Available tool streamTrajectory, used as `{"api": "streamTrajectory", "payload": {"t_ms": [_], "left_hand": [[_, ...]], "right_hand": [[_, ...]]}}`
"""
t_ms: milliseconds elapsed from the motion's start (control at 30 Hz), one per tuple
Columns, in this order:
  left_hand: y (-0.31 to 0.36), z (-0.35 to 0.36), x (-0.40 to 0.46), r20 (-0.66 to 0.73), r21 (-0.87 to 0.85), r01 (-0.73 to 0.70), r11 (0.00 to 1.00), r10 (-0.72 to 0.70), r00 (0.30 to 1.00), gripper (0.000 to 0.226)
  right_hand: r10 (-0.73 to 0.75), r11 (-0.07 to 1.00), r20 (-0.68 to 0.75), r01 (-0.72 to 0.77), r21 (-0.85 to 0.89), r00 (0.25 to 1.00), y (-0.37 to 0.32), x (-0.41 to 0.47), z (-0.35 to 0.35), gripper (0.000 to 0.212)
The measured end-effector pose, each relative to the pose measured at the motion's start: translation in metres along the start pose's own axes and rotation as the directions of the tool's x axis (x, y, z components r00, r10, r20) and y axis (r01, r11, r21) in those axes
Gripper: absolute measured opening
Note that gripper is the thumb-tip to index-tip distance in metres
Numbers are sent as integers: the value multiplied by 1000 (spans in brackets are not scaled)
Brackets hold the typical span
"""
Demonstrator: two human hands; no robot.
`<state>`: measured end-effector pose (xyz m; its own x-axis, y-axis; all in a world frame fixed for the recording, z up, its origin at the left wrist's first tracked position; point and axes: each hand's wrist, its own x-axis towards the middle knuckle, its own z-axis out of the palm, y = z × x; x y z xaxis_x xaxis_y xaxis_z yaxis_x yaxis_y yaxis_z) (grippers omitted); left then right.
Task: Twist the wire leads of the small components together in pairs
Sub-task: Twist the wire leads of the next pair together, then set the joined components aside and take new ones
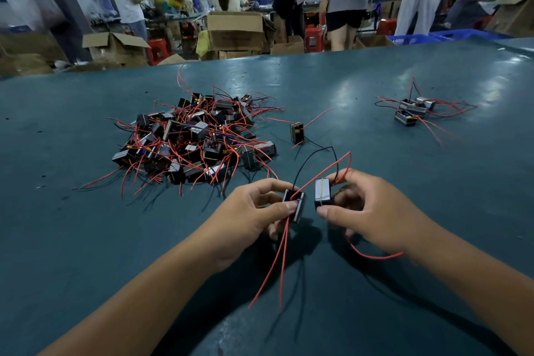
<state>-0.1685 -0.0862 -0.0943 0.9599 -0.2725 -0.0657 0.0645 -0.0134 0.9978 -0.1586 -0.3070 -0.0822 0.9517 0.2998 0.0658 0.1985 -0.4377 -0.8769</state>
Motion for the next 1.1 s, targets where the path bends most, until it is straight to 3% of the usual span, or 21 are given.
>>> {"api": "streamTrajectory", "payload": {"t_ms": [100, 300, 367, 500, 600, 700, 833, 900, 1000, 1100], "left_hand": [[2, 3, -2, 58, -143, 19, 990, -11, 998, 23], [-1, 7, 0, 30, -199, -42, 979, 49, 998, 44], [-2, 8, 1, 15, -170, -101, 980, 105, 994, 41], [-2, 13, 0, 11, 23, -256, 966, 256, 967, 31], [-3, 16, 1, 3, 55, -268, 962, 269, 963, 36], [-6, 17, 4, -7, 88, -230, 969, 232, 973, 38], [-11, 9, 7, -10, 257, -172, 951, 180, 984, 25], [-13, 6, 8, -16, 289, -166, 943, 178, 984, 14], [-12, 6, 9, -25, 282, -162, 946, 176, 984, 14], [-11, 3, 8, -29, 282, -166, 945, 181, 983, 9]], "right_hand": [[18, 981, 37, -25, 195, 999, -2, 0, 1, 33], [67, 892, 129, -117, 436, 989, -8, -2, 4, 53], [61, 832, 169, -144, 536, 984, -11, -4, 4, 52], [92, 797, 190, -187, 574, 977, -14, -5, 9, 51], [67, 775, 193, -173, 608, 979, -14, -5, 8, 44], [101, 824, 62, -118, 554, 993, -12, 2, -5, 45], [209, 908, -144, -137, 397, 967, 7, 36, -43, 28], [249, 935, -219, -175, 309, 943, 20, 62, -69, 26], [306, 947, -332, -252, 198, 892, 40, 104, -109, 23], [391, 914, -439, -286, 286, 809, 55, 138, -142, 14]]}}
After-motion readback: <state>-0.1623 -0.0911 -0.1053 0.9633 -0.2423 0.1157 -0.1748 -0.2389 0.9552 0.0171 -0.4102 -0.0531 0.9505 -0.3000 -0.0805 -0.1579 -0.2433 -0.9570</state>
